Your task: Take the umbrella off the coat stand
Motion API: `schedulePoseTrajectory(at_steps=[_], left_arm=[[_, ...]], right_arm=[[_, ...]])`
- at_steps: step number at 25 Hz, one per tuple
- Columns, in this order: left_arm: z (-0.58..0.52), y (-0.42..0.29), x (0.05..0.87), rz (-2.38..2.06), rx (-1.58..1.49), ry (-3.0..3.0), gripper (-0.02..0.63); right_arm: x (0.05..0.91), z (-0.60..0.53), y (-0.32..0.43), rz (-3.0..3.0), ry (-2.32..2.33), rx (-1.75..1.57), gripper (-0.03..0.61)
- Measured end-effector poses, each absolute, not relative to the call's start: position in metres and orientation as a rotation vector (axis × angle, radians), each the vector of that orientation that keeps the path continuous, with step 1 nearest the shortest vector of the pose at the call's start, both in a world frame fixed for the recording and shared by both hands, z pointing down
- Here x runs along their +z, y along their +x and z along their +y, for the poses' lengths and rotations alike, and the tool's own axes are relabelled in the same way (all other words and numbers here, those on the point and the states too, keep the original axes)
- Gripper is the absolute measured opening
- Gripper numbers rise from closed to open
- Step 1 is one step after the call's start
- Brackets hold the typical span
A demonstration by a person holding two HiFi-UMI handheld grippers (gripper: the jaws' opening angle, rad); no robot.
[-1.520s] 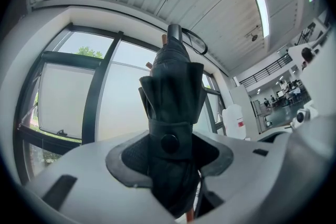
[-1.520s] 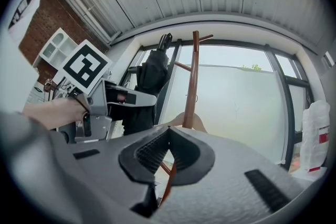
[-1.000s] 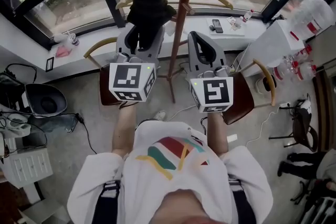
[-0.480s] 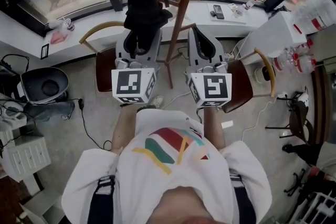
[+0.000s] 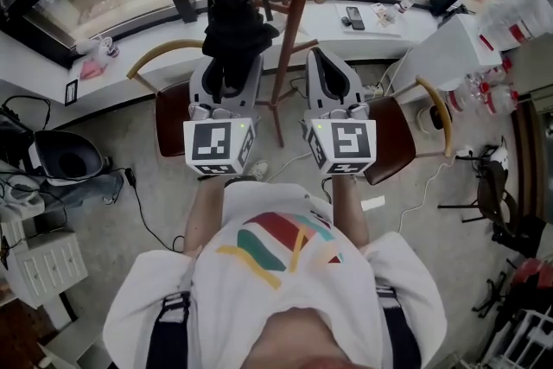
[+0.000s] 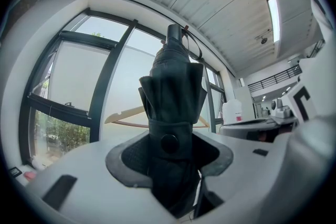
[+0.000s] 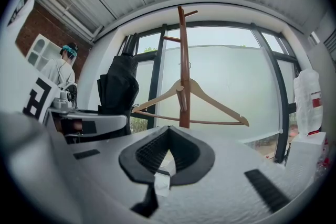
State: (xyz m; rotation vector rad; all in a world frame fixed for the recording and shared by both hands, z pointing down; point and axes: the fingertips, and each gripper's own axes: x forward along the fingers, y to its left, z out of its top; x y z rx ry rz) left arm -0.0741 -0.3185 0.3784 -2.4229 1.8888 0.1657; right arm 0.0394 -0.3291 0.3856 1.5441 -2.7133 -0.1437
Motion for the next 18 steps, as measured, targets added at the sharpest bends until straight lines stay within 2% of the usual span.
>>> schedulePoseTrajectory(at_steps=[18], left_arm=[[-0.3186,-0.0789,0.3759,1.901,0.178,-2.431,0.207]], right_arm=[[0.3789,-0.3291,0.0397,-2.701,1.575,-0.158,-0.001]])
